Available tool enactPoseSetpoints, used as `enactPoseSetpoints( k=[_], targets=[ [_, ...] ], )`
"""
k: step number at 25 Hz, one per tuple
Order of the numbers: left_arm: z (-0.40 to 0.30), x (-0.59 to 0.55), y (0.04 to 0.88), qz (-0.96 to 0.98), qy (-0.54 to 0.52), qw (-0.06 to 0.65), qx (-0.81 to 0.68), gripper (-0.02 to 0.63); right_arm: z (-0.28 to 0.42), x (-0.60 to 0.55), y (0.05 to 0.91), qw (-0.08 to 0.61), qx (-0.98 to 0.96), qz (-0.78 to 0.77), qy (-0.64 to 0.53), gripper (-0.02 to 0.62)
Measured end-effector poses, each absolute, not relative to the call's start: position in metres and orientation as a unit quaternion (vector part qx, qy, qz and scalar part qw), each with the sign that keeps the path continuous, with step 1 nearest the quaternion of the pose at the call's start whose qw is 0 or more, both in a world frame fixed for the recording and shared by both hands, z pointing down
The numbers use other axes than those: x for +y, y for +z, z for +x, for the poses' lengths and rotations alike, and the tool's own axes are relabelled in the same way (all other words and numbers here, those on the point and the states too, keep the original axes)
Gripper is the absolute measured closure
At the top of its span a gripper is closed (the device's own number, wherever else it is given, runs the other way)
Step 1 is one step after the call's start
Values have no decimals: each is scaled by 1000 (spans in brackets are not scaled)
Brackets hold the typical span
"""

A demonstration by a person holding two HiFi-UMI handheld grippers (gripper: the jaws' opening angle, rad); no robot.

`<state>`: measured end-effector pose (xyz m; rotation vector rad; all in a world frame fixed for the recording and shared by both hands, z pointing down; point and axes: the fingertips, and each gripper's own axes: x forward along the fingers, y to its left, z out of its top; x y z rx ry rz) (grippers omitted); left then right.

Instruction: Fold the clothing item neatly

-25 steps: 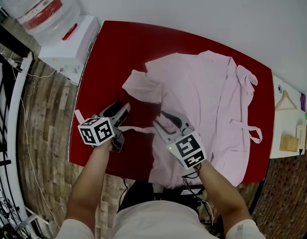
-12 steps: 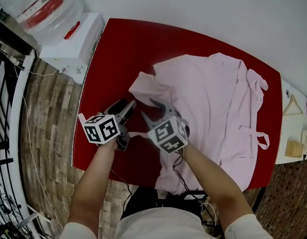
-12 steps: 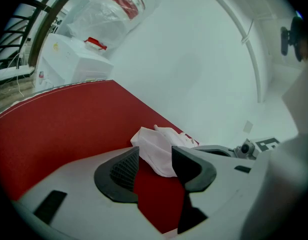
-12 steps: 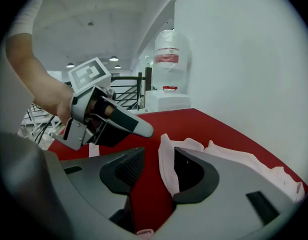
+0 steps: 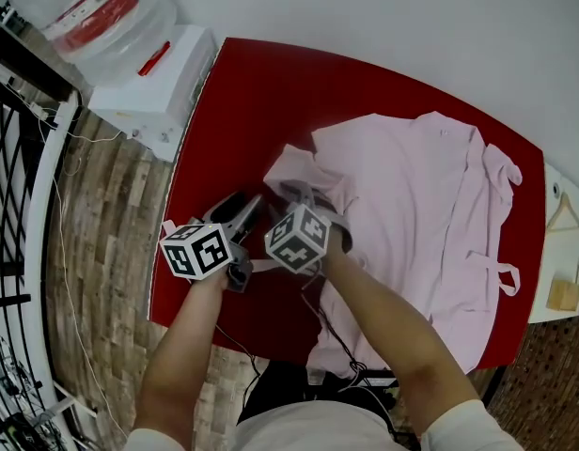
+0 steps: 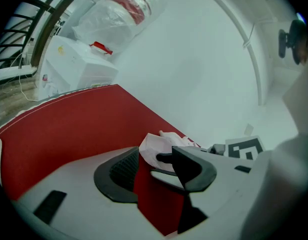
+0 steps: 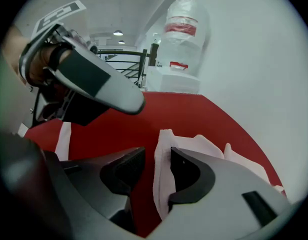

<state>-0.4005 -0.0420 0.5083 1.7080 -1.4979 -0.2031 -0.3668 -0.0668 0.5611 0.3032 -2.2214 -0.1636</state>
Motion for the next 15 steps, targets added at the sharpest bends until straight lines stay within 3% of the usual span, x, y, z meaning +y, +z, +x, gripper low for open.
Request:
enactPoseSetpoints(
  k=[2, 3, 4, 15],
  targets=[
    [-401, -43, 508, 684, -80, 419, -592, 422, -364, -72, 567, 451, -881, 131, -65, 464],
    [-400, -44, 509, 686, -78, 420, -588, 422, -361, -73, 568, 454, -878, 136, -65, 546],
    [-400, -45, 510, 689, -75, 423, -584, 422, -360, -74, 566, 452, -878, 141, -66, 558],
    [-402, -77, 537, 684, -37, 519, -512, 416, -342, -44, 523, 349, -917, 190, -32, 563]
  ],
)
